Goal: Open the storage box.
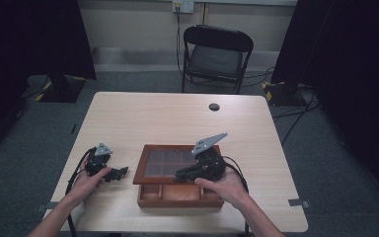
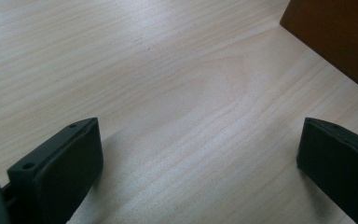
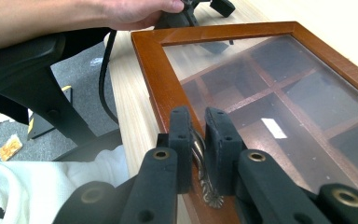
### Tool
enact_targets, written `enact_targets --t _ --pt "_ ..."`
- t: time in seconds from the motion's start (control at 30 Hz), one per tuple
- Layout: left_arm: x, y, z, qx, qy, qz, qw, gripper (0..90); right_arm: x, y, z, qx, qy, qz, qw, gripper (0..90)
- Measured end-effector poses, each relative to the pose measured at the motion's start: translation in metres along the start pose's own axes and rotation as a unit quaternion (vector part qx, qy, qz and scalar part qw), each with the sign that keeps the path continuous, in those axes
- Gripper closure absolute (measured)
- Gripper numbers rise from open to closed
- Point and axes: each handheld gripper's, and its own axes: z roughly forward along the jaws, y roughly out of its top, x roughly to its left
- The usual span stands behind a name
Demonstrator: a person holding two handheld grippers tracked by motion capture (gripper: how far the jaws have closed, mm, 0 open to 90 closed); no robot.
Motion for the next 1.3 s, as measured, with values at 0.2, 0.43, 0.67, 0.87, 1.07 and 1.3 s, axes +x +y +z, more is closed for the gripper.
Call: enact_targets --t 0.2,0.43,0.67,0.87,1.07,1.3 --pt "0.0 0.0 0.0 0.0 0.001 0.0 1.0 0.0 0.0 0.004 -0.002 -0.002 -0.003 0.001 1.0 81.5" --pt "0.0 0.0 0.0 0.0 0.0 0.0 1.0 0.0 -0.002 0.008 -0.005 -0.006 -0.004 0.004 1.0 81.5" --pt "0.0 0.0 0.0 0.0 0.0 0.0 1.0 0.0 -0.002 0.012 -0.007 -0.005 -0.005 0.004 1.0 81.5" --pt "0.0 0.0 0.0 0.0 0.0 0.0 1.0 0.0 -0.003 0.017 -0.01 -0.006 -0.008 0.005 0.9999 81.6" --pt "0.0 0.0 0.0 0.0 0.0 0.0 1.0 0.0 -0.004 0.019 -0.011 -0.006 -0.008 0.006 0.9999 81.5" --pt "0.0 0.0 0.0 0.0 0.001 0.0 1.0 0.0 -0.006 0.023 -0.013 -0.006 -0.01 0.005 0.9999 81.6"
